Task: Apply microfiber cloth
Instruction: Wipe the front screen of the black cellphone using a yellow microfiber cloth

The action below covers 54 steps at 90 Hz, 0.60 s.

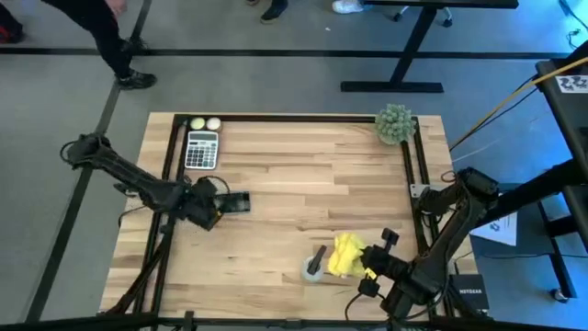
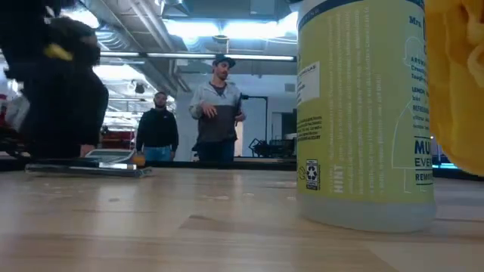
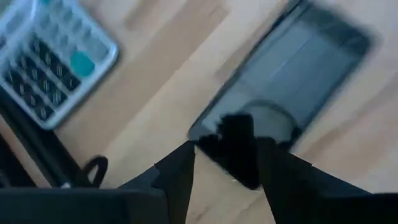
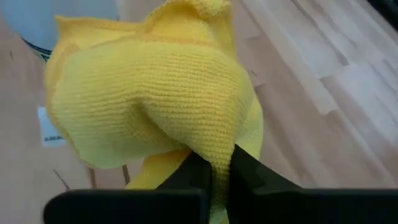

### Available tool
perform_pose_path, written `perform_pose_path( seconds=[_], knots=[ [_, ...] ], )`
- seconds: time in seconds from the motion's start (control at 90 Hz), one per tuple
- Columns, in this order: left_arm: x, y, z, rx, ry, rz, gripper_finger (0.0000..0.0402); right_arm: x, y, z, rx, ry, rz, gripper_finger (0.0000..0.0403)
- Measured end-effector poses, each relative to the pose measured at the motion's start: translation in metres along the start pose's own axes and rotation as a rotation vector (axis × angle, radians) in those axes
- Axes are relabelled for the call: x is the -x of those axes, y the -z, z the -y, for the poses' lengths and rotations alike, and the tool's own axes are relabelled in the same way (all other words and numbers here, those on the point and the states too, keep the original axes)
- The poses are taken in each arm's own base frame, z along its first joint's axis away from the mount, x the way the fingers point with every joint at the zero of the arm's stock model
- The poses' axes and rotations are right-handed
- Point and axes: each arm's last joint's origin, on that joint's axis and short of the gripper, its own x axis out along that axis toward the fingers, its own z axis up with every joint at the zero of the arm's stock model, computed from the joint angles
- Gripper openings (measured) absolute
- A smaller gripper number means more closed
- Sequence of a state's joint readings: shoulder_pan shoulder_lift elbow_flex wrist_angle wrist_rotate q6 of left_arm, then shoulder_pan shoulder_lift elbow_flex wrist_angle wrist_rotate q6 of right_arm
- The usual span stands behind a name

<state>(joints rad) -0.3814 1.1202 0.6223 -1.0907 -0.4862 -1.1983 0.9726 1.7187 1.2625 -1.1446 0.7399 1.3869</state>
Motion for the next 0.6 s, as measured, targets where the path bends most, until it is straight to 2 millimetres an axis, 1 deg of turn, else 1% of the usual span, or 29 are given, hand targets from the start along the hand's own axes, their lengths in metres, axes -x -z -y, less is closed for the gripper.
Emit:
perform_pose_path(
  seconds=[0.1, 0.278, 0.333, 0.489, 0.6],
  knots=[
    [-0.009, -0.003, -0.005, 0.034, -0.028, -0.025, 0.0092, 0.000, 0.000, 0.000, -0.002, -0.002, 0.000, 0.0001],
    [-0.020, -0.010, -0.001, -0.007, 0.070, -0.071, 0.0013, 0.000, 0.000, -0.001, -0.004, -0.005, 0.003, 0.0001],
    [-0.025, -0.010, -0.002, -0.005, 0.064, -0.070, 0.0006, 0.000, 0.000, -0.001, -0.004, -0.003, 0.011, 0.0001],
    [-0.039, -0.007, -0.006, 0.013, 0.066, -0.090, 0.0005, 0.000, -0.001, -0.001, -0.008, -0.007, 0.019, 0.0001],
    [-0.046, -0.003, -0.006, 0.027, 0.089, -0.072, 0.0005, 0.000, -0.001, -0.002, -0.013, -0.011, 0.019, 0.0001]
  ],
)
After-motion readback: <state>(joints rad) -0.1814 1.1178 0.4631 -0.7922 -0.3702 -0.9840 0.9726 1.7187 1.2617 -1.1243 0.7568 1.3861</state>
